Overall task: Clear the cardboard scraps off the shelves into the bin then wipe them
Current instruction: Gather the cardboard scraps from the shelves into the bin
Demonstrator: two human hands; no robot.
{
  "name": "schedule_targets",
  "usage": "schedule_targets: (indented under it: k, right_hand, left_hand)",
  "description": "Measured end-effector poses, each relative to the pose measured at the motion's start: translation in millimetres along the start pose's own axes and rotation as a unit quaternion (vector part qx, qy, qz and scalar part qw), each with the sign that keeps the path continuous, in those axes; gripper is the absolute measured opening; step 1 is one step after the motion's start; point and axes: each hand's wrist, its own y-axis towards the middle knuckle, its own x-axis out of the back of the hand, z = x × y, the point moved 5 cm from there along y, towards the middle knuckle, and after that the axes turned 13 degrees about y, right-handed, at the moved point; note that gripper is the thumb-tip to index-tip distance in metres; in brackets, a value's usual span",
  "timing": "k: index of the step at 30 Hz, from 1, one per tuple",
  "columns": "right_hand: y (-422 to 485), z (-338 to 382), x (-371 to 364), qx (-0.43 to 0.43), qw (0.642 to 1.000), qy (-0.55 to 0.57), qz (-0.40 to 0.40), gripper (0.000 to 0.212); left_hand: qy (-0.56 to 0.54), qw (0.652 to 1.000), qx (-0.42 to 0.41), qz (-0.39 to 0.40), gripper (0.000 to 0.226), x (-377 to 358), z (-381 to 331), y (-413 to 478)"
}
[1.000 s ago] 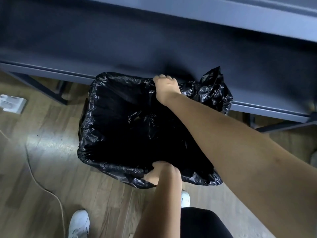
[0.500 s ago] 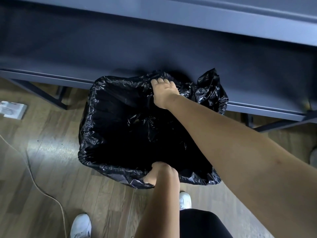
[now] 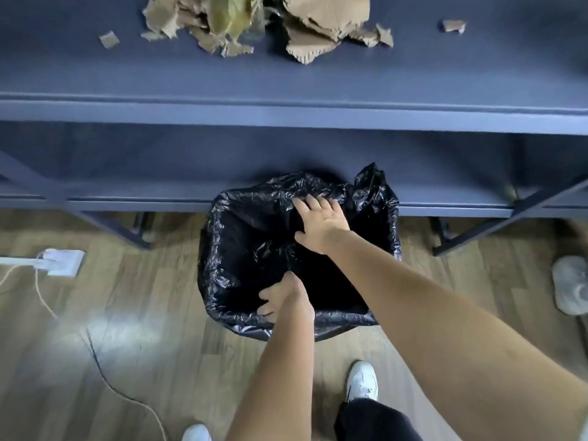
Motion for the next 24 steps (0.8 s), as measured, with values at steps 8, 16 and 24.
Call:
schedule_targets:
  k: [8,16,24]
  right_hand:
    - [-94,45,46,-0.066,0.997,0.028,-0.040,0.065]
    - [-155,125,121,-0.104,0.986,0.053,-0.122,0.065]
    - [-160,148,205,-0.079,0.983,0.029,-0.163,0.067]
  left_hand:
    - [0.353,0.835,-0.395,-0.150,0.069,112,-21,-50]
    - [0.365,0.730,-0.543,-0.196,0.069,234,-37,-124]
    - [0.337,0.683,-0.600,-0.246,0.070,278,-86,-197]
